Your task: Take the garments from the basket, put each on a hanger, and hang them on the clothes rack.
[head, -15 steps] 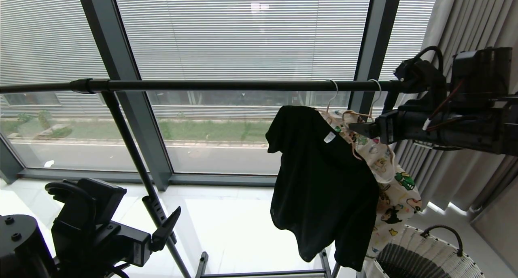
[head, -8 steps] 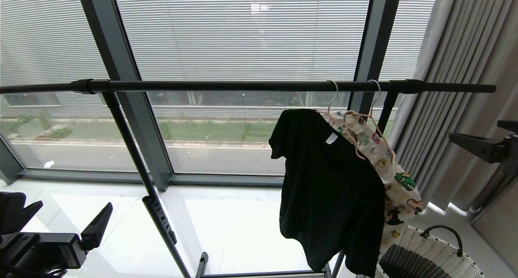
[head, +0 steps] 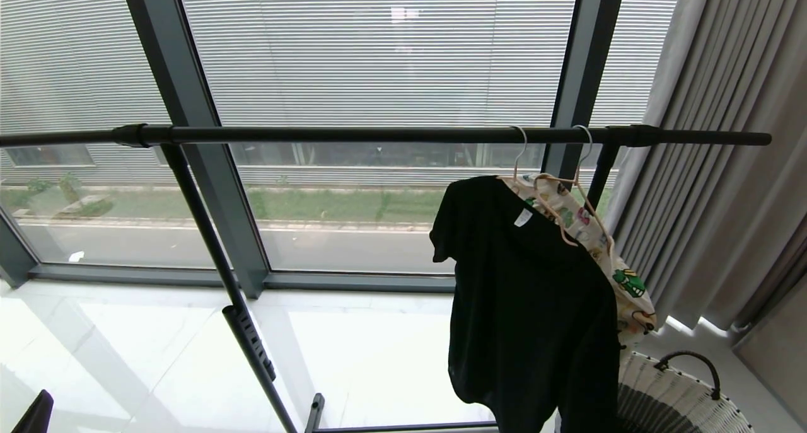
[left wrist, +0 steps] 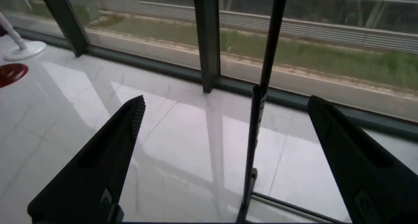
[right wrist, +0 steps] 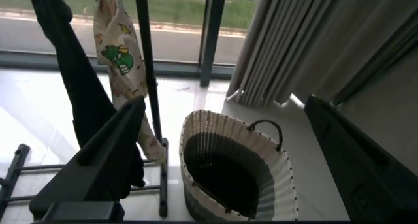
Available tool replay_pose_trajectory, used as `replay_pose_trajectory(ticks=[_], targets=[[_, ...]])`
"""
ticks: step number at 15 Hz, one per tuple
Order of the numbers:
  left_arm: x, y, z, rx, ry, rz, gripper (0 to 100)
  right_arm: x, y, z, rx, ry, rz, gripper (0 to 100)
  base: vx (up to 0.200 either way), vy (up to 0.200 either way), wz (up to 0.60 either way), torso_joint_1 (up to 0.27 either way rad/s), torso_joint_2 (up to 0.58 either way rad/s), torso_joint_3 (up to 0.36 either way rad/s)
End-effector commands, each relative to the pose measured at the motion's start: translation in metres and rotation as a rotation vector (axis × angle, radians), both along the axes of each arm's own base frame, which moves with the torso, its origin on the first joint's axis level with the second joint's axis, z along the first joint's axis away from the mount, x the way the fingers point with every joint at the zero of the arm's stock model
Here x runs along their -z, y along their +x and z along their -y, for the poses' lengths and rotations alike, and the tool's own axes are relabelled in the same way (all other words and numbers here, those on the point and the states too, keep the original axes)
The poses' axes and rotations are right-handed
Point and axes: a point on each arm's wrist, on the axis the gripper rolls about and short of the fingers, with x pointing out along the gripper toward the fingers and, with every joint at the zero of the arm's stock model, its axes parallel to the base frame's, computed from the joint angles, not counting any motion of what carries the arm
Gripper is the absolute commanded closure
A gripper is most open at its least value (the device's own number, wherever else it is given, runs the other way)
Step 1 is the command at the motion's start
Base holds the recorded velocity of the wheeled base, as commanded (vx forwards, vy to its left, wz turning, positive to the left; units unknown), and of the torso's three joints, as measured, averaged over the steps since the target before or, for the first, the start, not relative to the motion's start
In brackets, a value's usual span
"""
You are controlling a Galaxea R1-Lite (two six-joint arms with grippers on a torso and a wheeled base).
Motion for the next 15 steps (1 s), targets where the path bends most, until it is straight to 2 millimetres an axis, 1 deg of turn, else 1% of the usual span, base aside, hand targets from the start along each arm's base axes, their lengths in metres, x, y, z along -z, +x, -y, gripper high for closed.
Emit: replay_pose_trajectory(ticks=[1, 2, 4, 5, 6, 7, 8, 9, 11, 12, 13, 14, 15], targets=[[0.03, -0.046, 0.0, -0.038, 0.079, 0.132, 0, 0.036, -0.035, 0.0, 0.035, -0.009, 0.066, 0, 0.0, 0.0, 0.0, 0.0, 0.0, 0.0], [0.036, -0.048, -0.002, -0.124, 0.082, 0.084, 0, 0.056, -0.046, -0.001, 0.052, -0.011, 0.065, 0, 0.0, 0.0, 0.0, 0.0, 0.0, 0.0], [0.035, -0.048, -0.003, -0.155, 0.08, 0.088, 0, 0.081, -0.06, 0.0, 0.101, -0.039, 0.05, 0, 0.0, 0.0, 0.0, 0.0, 0.0, 0.0], [0.035, -0.048, -0.003, -0.155, 0.08, 0.088, 0, 0.087, -0.058, 0.001, 0.179, -0.061, 0.018, 0, 0.0, 0.0, 0.0, 0.0, 0.0, 0.0], [0.035, -0.048, -0.003, -0.153, 0.076, 0.091, 0, 0.093, -0.055, 0.002, 0.216, -0.063, 0.009, 0, 0.0, 0.0, 0.0, 0.0, 0.0, 0.0], [0.035, -0.048, -0.003, -0.154, 0.073, 0.092, 0, 0.105, -0.05, 0.003, 0.22, -0.063, -0.008, 0, 0.0, 0.0, 0.0, 0.0, 0.0, 0.0], [0.035, -0.048, -0.003, -0.155, 0.072, 0.093, 0, 0.111, -0.045, 0.003, 0.219, -0.058, 0.037, 0, 0.0, 0.0, 0.0, 0.0, 0.0, 0.0], [0.035, -0.048, -0.003, -0.154, 0.069, 0.094, 0, 0.112, -0.044, 0.003, 0.194, -0.053, 0.086, 0, 0.0, 0.0, 0.0, 0.0, 0.0, 0.0], [0.035, -0.048, -0.003, -0.154, 0.057, 0.1, 0, 0.114, -0.048, 0.001, 0.046, -0.035, 0.154, 0, 0.0, 0.0, 0.0, 0.0, 0.0, 0.0], [0.035, -0.048, -0.002, -0.129, 0.062, 0.098, 0, 0.114, -0.048, -0.001, -0.06, -0.028, 0.154, 0, 0.0, 0.0, 0.0, 0.0, 0.0, 0.0], [0.036, -0.048, -0.001, -0.074, 0.044, 0.107, 0, 0.113, -0.048, -0.003, -0.155, -0.024, 0.152, 0, 0.0, 0.0, 0.0, 0.0, 0.0, 0.0], [0.036, -0.047, 0.0, -0.005, -0.013, 0.131, 0, 0.113, -0.048, -0.004, -0.192, -0.022, 0.153, 0, 0.0, 0.0, 0.0, 0.0, 0.0, 0.0], [0.036, -0.046, 0.001, 0.066, -0.063, 0.147, 0, 0.114, -0.048, -0.004, -0.17, -0.013, 0.152, 0, 0.0, 0.0, 0.0, 0.0, 0.0, 0.0]])
